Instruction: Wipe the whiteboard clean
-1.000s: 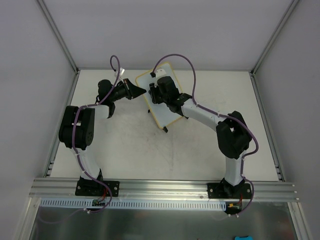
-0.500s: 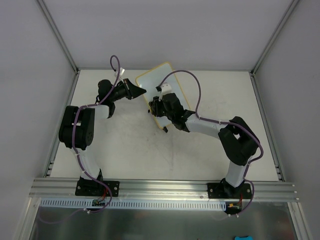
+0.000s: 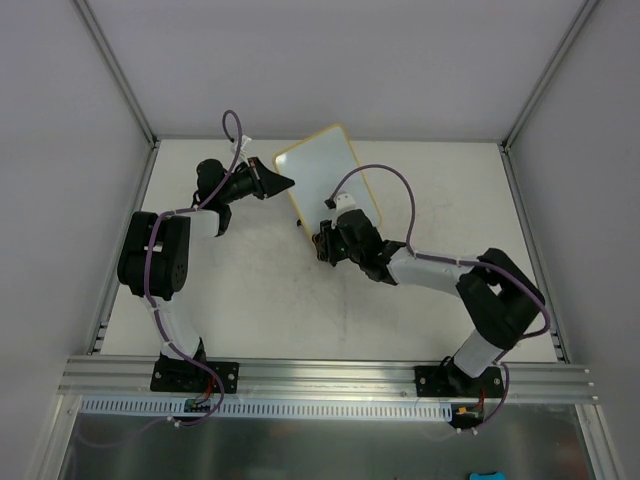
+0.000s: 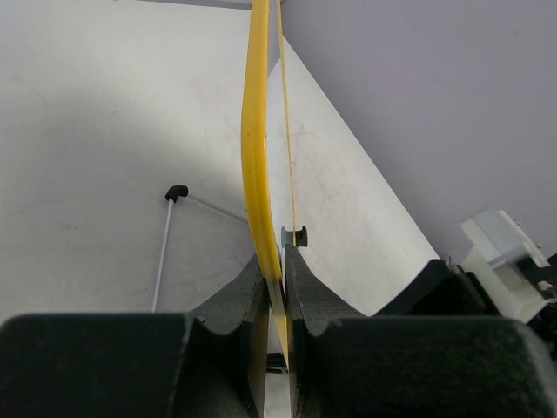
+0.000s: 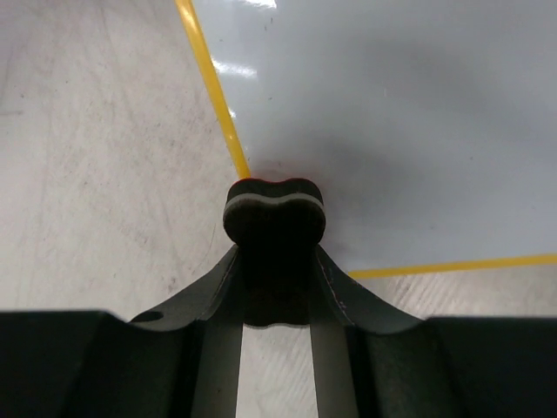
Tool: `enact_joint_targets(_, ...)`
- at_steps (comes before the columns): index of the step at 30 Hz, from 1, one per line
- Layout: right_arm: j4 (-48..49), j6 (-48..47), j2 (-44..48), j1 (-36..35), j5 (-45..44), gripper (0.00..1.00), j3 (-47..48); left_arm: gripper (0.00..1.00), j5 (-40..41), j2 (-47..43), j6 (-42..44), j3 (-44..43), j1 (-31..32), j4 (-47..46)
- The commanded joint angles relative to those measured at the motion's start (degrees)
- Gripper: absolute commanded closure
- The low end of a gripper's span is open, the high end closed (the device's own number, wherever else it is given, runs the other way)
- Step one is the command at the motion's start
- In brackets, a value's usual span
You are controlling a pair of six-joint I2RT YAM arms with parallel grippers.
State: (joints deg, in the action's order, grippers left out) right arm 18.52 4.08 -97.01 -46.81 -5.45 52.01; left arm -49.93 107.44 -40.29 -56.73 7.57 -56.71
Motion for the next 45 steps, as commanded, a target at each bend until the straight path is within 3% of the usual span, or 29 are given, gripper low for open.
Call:
enact_joint_targets(1, -7.8, 0.1, 8.8, -1.4, -1.2, 1.00, -1.6, 1.00, -4.8, -2.2, 4.8, -1.1, 1.3, -2.0)
enact_joint_targets(5, -14.8, -1.2, 15.6, -1.6, -0.9, 1.00, -2.1, 1.00, -4.7, -1.9, 4.5, -1.2, 1.3, -2.3)
enact_joint_targets(15, -41.3, 4.4, 21.9, 1.8, -2.7, 1.00, -5.6, 1.00, -4.7, -1.3, 3.8, -1.5, 1.2, -2.8)
enact_joint_targets(23, -47.8, 6.6, 31.6, 3.3, -3.4, 0.97, -13.2, 1.00, -4.6, -1.4, 3.7, -1.5, 1.1, -2.7)
enact_joint_targets(34, -52.1, 5.4, 28.1, 3.6, -2.5, 0.90, -13.4, 1.00, -4.6, -1.3, 4.0, -1.4, 1.0, -2.5)
enact_joint_targets(37, -51.9, 5.1, 26.8, 3.6, -2.9, 0.73, -13.2, 1.00, -4.7, -1.4, 4.0, -1.4, 1.0, -2.5)
enact_joint_targets(39, -52.0, 5.2, 26.5, 3.6, -3.9, 0.44, -13.2, 1.00, -4.6, -1.4, 4.0, -1.4, 1.0, -2.5)
enact_joint_targets(42, -52.0, 5.2, 27.0, 3.6, -4.4, 0.34, -13.4, 1.00, -4.6, -1.5, 4.1, -1.2, 1.0, -2.6)
enact_joint_targets(45, -52.0, 5.2, 27.6, 3.6, -4.5, 0.30, -13.3, 1.00, -4.6, -1.5, 4.1, -1.3, 0.9, -2.6)
